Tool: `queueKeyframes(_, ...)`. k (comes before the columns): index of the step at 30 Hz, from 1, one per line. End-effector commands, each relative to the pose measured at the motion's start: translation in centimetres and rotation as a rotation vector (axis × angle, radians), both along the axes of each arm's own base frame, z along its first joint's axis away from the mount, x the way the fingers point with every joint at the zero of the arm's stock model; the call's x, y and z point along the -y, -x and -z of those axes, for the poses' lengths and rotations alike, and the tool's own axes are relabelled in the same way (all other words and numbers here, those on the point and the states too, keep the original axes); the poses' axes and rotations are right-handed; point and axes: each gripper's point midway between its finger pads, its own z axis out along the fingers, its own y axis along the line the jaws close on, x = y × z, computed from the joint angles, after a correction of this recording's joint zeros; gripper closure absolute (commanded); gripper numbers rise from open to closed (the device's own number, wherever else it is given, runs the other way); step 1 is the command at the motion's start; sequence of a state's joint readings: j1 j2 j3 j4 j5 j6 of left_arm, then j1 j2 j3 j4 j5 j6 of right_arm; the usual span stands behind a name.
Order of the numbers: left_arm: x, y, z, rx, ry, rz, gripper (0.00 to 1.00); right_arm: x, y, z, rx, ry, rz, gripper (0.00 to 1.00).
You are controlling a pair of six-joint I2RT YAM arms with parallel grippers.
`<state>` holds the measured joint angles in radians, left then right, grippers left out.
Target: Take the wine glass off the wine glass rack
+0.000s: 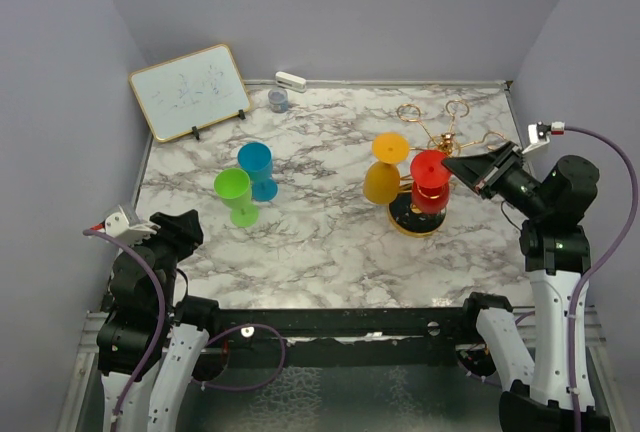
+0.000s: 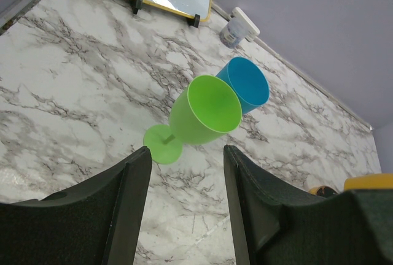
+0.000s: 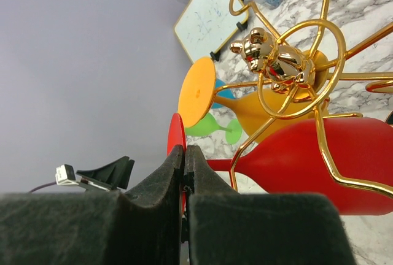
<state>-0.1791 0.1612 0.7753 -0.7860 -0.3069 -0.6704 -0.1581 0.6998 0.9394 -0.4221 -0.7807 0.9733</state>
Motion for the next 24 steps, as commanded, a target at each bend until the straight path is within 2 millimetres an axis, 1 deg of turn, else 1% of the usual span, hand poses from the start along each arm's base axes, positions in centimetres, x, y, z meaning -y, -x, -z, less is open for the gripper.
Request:
queueKeyframes(1,0.1,-0.2,-0.3,0.017,-0.004,0.003,0.47,0.5,-0.9,-0.6,0.029,0.0,0.044,0.99)
queueKeyframes(9,0.0,-0.2,-0.3,0.018,-0.003,0.0,0.47,0.4,-1.4,0.0,0.013,-0.03,0.031,0.99)
queueKeyframes(16,0.0,-0.2,-0.3,0.018,-0.002,-0.003,0.47,-0.4,-1.5,-0.5,0.024,-0.026,-0.054,0.99)
queueKeyframes(24,-0.1,-0.3,-0.2,0.015,-0.002,-0.005,0.47,-1.7,-0.2,-1.6,0.047,-0.005,-0.188,0.99)
